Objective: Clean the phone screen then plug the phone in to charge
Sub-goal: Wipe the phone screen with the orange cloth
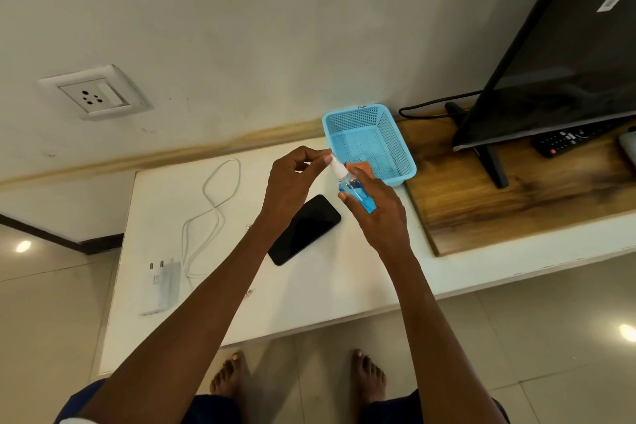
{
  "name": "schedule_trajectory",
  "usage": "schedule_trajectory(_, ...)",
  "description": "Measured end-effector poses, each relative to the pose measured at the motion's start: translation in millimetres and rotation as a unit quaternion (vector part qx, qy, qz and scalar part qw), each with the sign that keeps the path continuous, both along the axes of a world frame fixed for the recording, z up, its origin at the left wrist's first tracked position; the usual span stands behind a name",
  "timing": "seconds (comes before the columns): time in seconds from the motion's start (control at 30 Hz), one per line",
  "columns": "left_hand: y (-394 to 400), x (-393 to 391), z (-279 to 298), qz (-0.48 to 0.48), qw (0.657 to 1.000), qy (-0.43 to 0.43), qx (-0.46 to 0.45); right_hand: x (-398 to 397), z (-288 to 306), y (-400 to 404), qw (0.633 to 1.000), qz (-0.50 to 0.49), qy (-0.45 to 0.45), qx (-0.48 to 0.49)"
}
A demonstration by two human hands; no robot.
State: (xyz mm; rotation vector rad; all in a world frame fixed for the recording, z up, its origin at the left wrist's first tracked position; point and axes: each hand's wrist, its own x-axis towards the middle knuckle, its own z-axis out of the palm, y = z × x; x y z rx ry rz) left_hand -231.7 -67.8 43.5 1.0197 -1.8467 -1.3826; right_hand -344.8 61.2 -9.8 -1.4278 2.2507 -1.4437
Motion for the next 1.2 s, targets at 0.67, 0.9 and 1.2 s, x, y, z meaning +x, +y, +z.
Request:
schedule_trajectory(0.67, 7.8, -1.2, -13.8, -0.097, 0.995, -0.004, -0.037, -7.4, 4.0, 7.9, 0.985, 0.007, -0.17, 0.022)
schedule_trajectory(0.9, 33.2, 8.9, -32.5, -0.055, 0.988, -0.111, -0.095, -36.4, -8.3, 27.6, 0.977, -0.09, -0.162, 0.105)
schedule_trajectory(1.2, 51.4, 4.5, -51.2, -0.124, 0.936, -0.268, -0.191, -53.8, -5.1, 45.2, 0.969, -0.118, -0.172, 0.136)
